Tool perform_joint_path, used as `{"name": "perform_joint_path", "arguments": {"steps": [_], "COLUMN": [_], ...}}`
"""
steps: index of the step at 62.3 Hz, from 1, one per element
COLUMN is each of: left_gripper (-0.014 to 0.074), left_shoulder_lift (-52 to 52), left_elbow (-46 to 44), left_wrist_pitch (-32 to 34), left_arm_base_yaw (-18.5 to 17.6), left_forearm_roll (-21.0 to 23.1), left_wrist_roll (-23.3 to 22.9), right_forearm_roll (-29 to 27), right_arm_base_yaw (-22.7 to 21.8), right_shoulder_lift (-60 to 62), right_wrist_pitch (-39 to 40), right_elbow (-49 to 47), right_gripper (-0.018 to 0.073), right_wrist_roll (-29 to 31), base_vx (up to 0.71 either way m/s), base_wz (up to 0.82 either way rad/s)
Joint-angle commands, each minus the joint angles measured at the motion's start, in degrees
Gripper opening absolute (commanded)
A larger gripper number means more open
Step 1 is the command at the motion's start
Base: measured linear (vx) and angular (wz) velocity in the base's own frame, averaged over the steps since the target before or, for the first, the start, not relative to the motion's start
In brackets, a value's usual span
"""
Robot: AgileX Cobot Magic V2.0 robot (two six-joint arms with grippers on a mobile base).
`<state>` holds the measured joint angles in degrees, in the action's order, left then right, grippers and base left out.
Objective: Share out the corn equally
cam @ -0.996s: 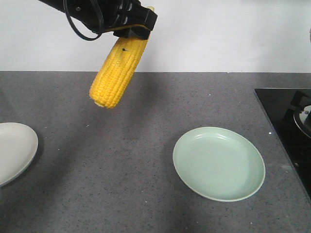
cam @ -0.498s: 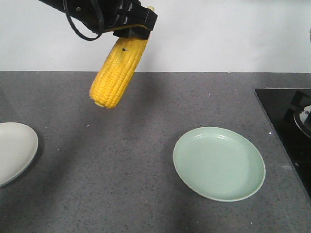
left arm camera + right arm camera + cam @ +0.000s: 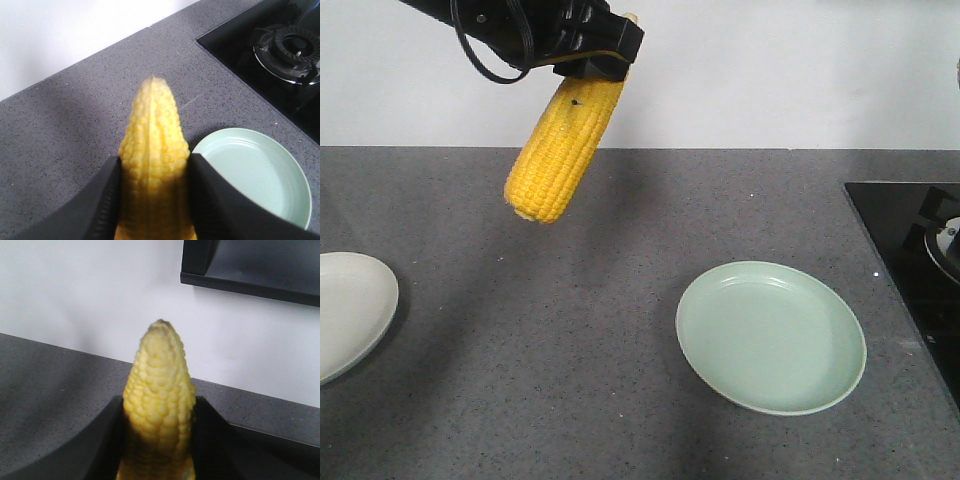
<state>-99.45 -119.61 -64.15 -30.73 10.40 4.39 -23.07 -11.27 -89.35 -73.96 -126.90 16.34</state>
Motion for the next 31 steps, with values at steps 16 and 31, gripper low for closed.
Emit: {"name": "perform_joint_path", "arguments": {"steps": [16, 31], "left_gripper": [-0.0007, -0.0007], "left_shoulder_lift": [2.9, 2.9], "left_elbow": [-1.9, -1.9], "left_wrist_pitch": [3.5, 3.5], "left_arm_base_yaw": [-0.3, -0.3], "left_forearm_roll": [0.9, 0.9], "left_wrist_roll": [0.0, 0.0], "right_forearm_roll": [-1.0, -1.0], "right_arm_base_yaw": [-0.2, -0.2], "right_shoulder_lift": [1.8, 1.8], "right_wrist_pitch": [0.1, 0.1], "right_elbow": [-1.4, -1.4], "right_gripper": [-0.0004, -0.0004], "right_wrist_roll": [0.2, 0.2], "base_vx": [0.0, 0.0], "base_wz": [0.0, 0.0]}}
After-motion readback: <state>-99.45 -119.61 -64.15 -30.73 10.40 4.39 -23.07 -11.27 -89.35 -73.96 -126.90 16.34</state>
